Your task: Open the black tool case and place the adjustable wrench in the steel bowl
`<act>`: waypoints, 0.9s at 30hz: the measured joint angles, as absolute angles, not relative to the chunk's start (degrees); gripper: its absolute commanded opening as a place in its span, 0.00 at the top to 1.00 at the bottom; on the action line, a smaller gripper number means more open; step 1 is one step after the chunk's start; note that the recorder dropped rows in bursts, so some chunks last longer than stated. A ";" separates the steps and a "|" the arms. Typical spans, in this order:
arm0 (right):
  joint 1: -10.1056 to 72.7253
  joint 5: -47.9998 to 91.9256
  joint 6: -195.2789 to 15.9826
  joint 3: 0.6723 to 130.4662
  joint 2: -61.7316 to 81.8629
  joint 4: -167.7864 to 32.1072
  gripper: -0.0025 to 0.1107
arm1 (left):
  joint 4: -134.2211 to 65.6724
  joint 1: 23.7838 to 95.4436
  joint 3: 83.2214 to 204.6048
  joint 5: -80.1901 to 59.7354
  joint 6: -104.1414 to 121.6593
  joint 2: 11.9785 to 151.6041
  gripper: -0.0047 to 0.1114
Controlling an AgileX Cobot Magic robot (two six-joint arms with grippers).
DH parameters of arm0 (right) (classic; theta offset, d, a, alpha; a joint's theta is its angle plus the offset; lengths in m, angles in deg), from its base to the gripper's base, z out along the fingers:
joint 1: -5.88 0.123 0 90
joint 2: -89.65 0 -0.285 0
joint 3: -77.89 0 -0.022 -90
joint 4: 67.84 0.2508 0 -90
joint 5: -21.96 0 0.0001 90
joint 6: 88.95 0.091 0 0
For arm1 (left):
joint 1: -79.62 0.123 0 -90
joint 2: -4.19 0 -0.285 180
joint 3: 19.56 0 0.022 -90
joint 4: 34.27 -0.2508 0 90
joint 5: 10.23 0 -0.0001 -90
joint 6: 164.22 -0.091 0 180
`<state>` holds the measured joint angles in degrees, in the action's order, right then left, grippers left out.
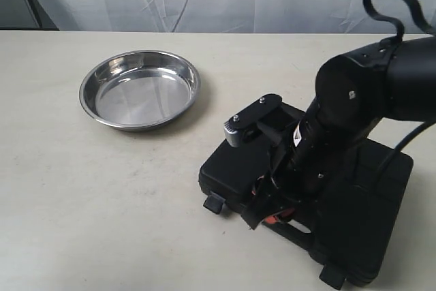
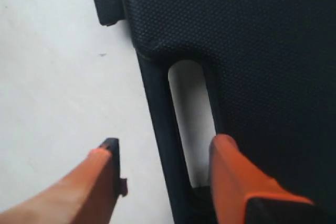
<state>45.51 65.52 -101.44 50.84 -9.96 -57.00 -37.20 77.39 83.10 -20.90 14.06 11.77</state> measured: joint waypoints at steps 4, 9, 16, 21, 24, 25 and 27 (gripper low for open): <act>45.51 65.04 -101.17 50.86 -13.59 -56.74 0.64 | -37.20 77.39 83.10 -20.90 14.06 11.77 0.96; 45.51 63.88 -101.02 50.86 -17.10 -56.66 0.64 | -37.20 77.39 83.10 -20.90 14.06 11.77 0.96; 45.51 62.66 -100.89 50.86 -18.96 -56.66 0.67 | -37.20 77.39 83.10 -20.90 14.06 11.77 0.96; 45.51 62.38 -101.16 50.86 -18.97 -56.40 0.94 | -37.20 77.39 83.10 -20.90 14.06 11.77 0.96; 45.51 62.05 -101.57 50.86 -18.97 -56.60 0.98 | -37.20 77.39 83.10 -20.90 14.06 11.77 0.96; 45.51 62.05 -101.57 50.86 -18.97 -56.60 0.98 | -37.20 77.39 83.10 -20.90 14.06 11.77 0.96; 45.51 62.05 -101.64 50.86 -18.97 -56.72 0.98 | -37.20 77.39 83.10 -20.90 14.06 11.77 0.96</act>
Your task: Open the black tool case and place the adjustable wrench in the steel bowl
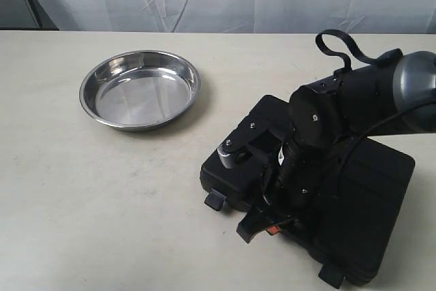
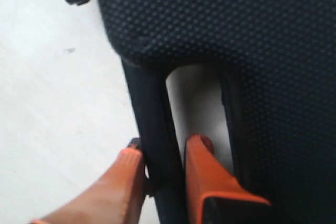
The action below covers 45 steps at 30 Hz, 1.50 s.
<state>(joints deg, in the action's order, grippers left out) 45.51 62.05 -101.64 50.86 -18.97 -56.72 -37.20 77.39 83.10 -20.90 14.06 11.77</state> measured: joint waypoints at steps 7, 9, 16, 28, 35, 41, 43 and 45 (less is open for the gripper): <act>45.51 63.46 -101.64 50.82 -17.01 -56.72 0.99 | -37.20 77.39 83.10 -20.90 14.06 11.77 0.96; 45.51 63.90 -101.64 50.82 -15.13 -57.05 0.99 | -37.20 77.39 83.10 -20.90 14.06 11.77 0.96; 45.51 66.17 -101.64 50.96 -8.50 -57.87 0.99 | -37.20 77.39 83.10 -20.90 14.06 11.77 0.96; 45.62 79.44 -88.64 61.80 3.19 -90.92 0.99 | -37.20 77.39 83.10 -20.90 14.06 11.77 0.96; 45.49 83.27 -80.16 61.97 1.91 -112.29 0.99 | -37.20 77.39 83.10 -20.90 14.06 11.77 0.96; 41.95 82.91 -78.87 61.97 0.44 -118.03 0.99 | -37.20 77.39 83.10 -20.90 14.06 11.77 0.96; 38.32 80.94 -77.19 61.97 -0.27 -119.79 0.99 | -37.20 77.39 83.10 -20.90 14.06 11.77 0.96; 35.83 79.74 -75.19 61.97 -0.66 -120.86 0.99 | -37.20 77.39 83.10 -20.90 14.06 11.77 0.96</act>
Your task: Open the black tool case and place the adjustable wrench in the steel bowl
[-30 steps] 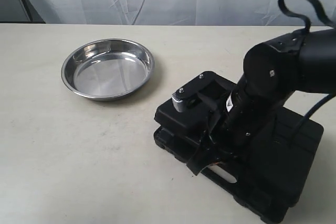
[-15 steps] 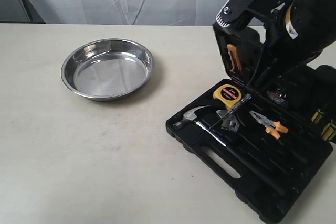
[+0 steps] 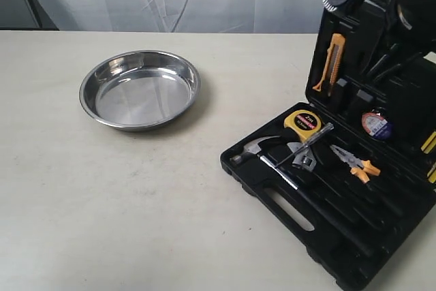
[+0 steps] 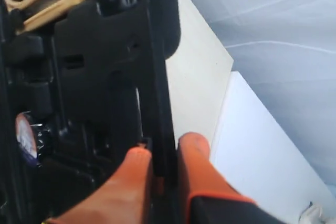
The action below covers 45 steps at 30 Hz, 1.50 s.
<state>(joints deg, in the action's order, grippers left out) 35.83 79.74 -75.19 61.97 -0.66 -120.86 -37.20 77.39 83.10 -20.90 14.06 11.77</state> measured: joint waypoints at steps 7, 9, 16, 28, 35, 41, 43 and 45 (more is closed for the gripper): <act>32.52 82.45 -58.55 61.97 -0.63 -127.04 0.99 | -37.20 77.39 83.10 -20.90 14.06 11.77 0.96; 32.52 82.69 -54.65 61.97 -0.08 -128.82 0.99 | -37.20 77.39 83.10 -20.90 14.06 11.77 0.96; 32.43 66.22 -75.18 61.86 -2.40 -94.46 0.99 | -37.20 77.39 83.10 -20.90 14.06 11.77 0.96; 32.15 91.48 -97.80 61.44 -13.04 -73.35 0.99 | -37.20 77.39 83.10 -20.90 14.06 11.77 0.96; 29.34 80.83 -71.57 61.44 -13.16 -99.48 0.99 | -37.20 77.39 83.10 -20.90 14.06 11.77 0.96; 29.36 68.24 -86.72 61.44 -13.16 -79.72 0.99 | -37.20 77.39 83.10 -20.90 14.06 11.77 0.96; 29.49 68.38 -92.25 61.29 -13.28 -72.07 0.99 | -37.20 77.39 83.10 -20.90 14.06 11.77 0.96; 29.58 68.80 -94.35 61.00 -13.80 -69.82 0.98 | -37.20 77.39 83.10 -20.90 14.06 11.77 0.96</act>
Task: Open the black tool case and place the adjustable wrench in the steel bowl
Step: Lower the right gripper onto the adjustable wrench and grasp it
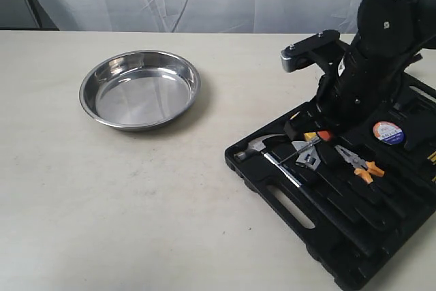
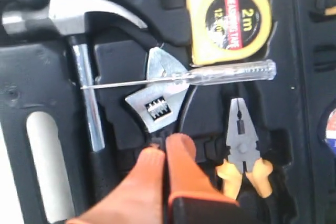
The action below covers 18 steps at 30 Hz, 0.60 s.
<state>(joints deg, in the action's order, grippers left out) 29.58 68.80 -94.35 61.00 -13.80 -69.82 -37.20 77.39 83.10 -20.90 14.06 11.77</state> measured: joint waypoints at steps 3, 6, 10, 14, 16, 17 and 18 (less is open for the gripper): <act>29.58 69.17 -94.35 60.05 -14.91 -69.99 0.88 | -37.20 77.39 83.10 -20.90 14.06 11.77 0.96; 29.58 69.41 -94.23 59.12 -16.12 -70.12 0.68 | -37.20 77.39 83.10 -20.90 14.06 11.77 0.96; 29.58 69.89 -94.10 58.84 -18.14 -70.32 0.53 | -37.20 77.39 83.10 -20.90 14.06 11.77 0.96; 29.58 69.89 -94.10 58.84 -20.41 -71.36 0.56 | -37.20 77.39 83.10 -20.90 14.06 11.77 0.96; 29.58 69.79 -94.10 58.84 -21.77 -71.71 0.57 | -37.20 77.39 83.10 -20.90 14.06 11.77 0.96; 29.58 69.79 -94.10 58.84 -22.49 -71.71 0.57 | -37.20 77.39 83.10 -20.90 14.06 11.77 0.96; 29.58 69.55 -94.10 58.84 -23.16 -71.71 0.57 | -37.20 77.39 83.10 -20.90 14.06 11.77 0.96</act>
